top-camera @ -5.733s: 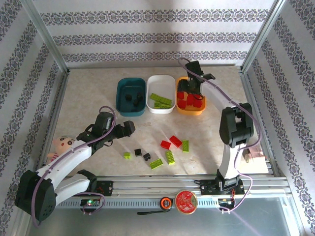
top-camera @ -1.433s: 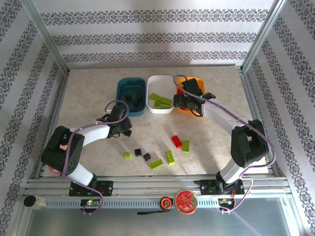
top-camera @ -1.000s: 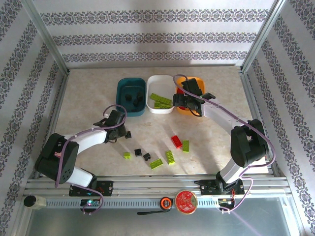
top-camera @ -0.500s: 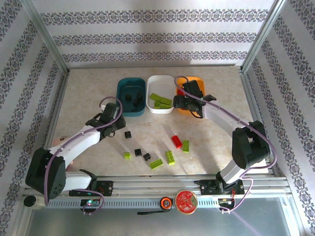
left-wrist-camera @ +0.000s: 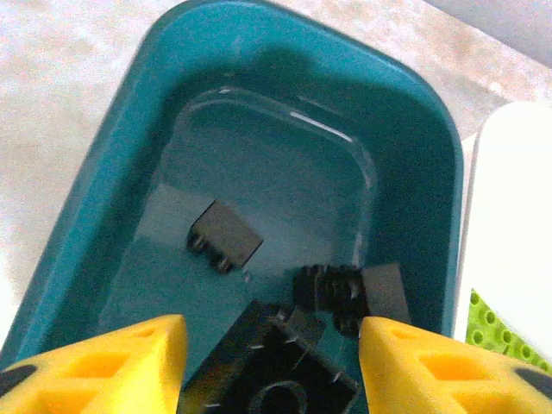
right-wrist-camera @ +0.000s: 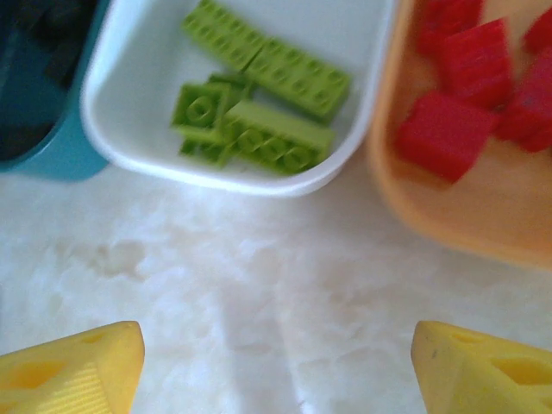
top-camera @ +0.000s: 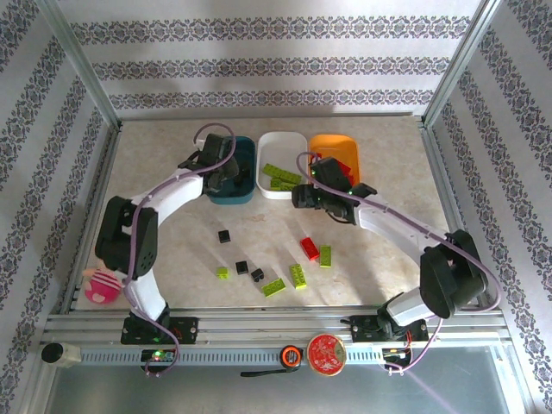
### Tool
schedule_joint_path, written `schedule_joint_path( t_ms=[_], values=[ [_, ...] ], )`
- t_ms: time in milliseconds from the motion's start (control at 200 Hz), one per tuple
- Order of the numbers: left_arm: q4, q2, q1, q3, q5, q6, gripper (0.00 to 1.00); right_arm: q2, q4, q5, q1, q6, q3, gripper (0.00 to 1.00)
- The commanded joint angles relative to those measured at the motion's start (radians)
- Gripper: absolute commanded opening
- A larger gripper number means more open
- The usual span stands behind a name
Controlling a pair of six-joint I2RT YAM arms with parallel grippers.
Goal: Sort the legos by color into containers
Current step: Place the lego in the container, then pick up the lego from the center of the table.
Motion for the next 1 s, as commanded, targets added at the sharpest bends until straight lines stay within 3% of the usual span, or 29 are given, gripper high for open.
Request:
schedule_joint_path(
  t_ms=[0,105,220,475,610,775,994],
  values=[
    [-0.006,0.006,0.009,0.075,0.033,0.023,0.69,-0.003,0.040,-0.059,0.073,-0.007,-0.026,0.83],
    [0.015,-0.063,0.010,0.058,0.033,0.026,0.80,0.037,0.072,-0.077,0.137,0.004,-0.013,0.84],
    [0.030,-0.189,0.024,-0.009,0.029,0.027,0.83,0.116,0.097,-0.105,0.186,-0.001,0.045,0.84],
    [0.046,-0.676,0.087,-0.382,-0.114,-0.020,0.96,0.319,0.157,-0.183,0.255,-0.008,0.203,0.85],
    [0.059,-0.945,0.093,-0.567,-0.212,-0.052,0.99,0.446,0.136,-0.237,0.295,-0.023,0.306,0.85],
    [0.131,-1.210,0.093,-0.748,-0.249,-0.106,1.00,0.565,0.075,-0.222,0.342,-0.043,0.417,0.84],
    [0.130,-1.312,0.093,-0.800,-0.229,-0.134,1.00,0.669,0.006,-0.142,0.378,-0.053,0.515,0.80]
  ],
)
